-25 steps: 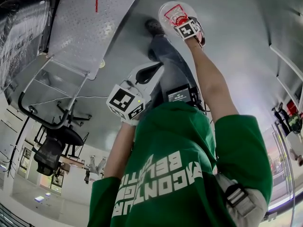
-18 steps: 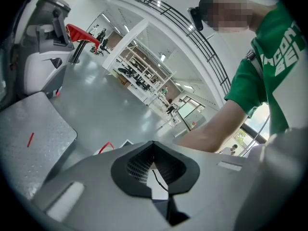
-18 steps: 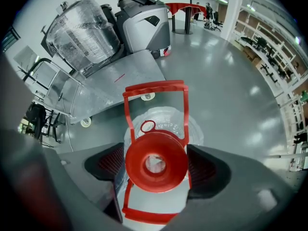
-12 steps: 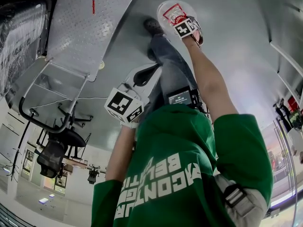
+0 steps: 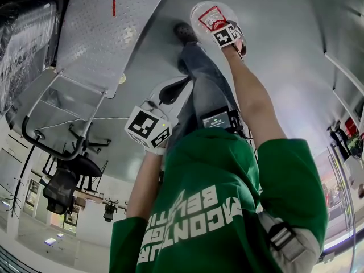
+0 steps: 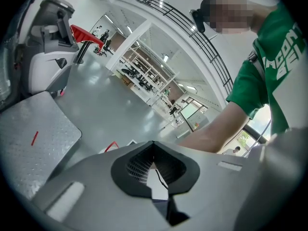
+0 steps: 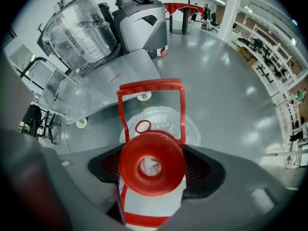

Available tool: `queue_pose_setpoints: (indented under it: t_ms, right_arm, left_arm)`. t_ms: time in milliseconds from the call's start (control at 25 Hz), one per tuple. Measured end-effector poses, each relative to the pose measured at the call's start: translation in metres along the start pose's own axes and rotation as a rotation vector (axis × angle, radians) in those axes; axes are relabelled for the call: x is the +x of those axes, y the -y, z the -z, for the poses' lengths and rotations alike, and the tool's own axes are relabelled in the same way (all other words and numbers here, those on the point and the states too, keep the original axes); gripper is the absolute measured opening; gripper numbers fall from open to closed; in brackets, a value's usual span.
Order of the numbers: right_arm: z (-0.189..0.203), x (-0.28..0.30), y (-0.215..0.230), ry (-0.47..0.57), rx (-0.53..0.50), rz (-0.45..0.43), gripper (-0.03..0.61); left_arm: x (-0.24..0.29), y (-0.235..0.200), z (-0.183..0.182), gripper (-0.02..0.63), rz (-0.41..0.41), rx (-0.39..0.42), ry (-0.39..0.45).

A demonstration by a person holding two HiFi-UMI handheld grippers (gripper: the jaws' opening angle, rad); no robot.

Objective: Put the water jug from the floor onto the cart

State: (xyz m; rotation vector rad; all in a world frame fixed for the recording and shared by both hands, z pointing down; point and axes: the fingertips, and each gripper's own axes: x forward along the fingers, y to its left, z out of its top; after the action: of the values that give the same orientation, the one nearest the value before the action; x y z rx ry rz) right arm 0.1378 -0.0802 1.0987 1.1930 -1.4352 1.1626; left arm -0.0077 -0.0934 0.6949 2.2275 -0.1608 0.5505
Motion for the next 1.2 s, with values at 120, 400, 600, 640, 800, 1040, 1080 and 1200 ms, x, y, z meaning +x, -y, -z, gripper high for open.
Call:
queue_pose_setpoints:
  t_ms: [120, 400, 600, 640, 800, 1040, 1080, 1200]
  right_arm:
    - [0.002, 0.000, 0.001, 0.041, 0.028, 0.000, 0.330]
    - [0.011, -0.008, 0.003, 0.070, 0.048, 0.031, 0.308]
    - [0.008, -0.010, 0.003, 0.087, 0.037, 0.025, 0.308]
    - [0.009, -0.013, 0.005, 0.088, 0.039, 0.027, 0.308]
    - [0.011, -0.023, 0.008, 0.074, 0.059, 0.043, 0.308]
    - [-0.009, -0.058, 0.005, 0.161, -0.002, 0.035, 0.307]
    - [-0.013, -0.064, 0.004, 0.186, -0.015, 0.035, 0.307]
    - [-0.022, -0.087, 0.003, 0.239, -0.032, 0.047, 0.307]
  left_arm:
    - [0.000, -0.002, 0.008, 0.011, -0.004, -0.009, -0.007]
    - [-0.002, 0.005, 0.019, 0.011, 0.001, -0.007, -0.015]
    - [-0.004, 0.009, 0.018, 0.011, -0.005, -0.001, -0.008]
    - [-0.005, 0.011, 0.018, 0.011, -0.007, 0.001, -0.008]
    - [-0.011, 0.011, 0.016, 0.011, -0.017, 0.010, 0.003]
    - [-0.023, 0.012, 0.009, 0.011, -0.033, 0.024, 0.026]
    - [-0.024, 0.012, 0.012, 0.011, -0.035, 0.029, 0.030]
    - [-0.028, 0.015, 0.015, 0.011, -0.035, 0.052, 0.040]
